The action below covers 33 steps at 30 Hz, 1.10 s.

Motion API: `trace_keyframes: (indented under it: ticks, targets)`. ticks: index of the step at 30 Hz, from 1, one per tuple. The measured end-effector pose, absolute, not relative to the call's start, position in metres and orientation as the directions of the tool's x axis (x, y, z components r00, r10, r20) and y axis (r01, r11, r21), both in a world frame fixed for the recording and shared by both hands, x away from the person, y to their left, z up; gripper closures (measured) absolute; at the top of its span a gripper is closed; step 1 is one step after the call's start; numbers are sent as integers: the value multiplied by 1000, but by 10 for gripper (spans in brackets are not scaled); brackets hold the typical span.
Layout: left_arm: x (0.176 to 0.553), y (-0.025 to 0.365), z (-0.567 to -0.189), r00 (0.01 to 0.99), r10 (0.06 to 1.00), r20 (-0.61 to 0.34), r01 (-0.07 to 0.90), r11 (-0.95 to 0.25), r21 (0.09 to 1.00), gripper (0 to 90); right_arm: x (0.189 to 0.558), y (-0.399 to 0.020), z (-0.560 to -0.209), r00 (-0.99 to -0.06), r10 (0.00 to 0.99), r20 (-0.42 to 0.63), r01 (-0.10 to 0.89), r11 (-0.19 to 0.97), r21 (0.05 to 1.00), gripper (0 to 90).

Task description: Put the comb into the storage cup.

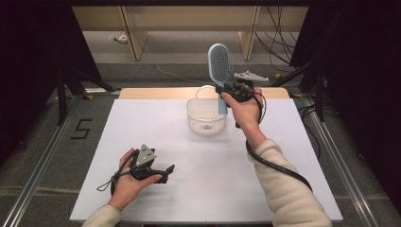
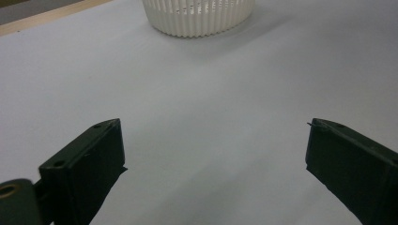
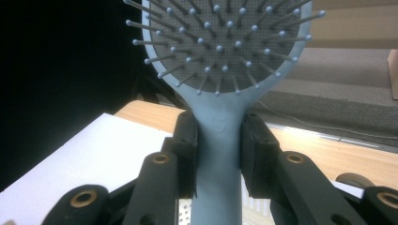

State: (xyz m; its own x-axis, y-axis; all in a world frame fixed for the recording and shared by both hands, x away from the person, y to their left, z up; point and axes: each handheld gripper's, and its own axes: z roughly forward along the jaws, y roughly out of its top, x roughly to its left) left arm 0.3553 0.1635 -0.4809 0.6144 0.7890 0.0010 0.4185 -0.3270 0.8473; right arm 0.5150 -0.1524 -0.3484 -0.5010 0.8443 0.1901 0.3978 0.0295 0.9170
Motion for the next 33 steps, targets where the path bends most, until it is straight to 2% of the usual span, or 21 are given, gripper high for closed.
trace_keyframes:
  ticks: [33]
  targets:
    - [355,164,-481,613,790,0,418,-325,848,44,524,-151,-350,-493,848,196,403,22,915,708]
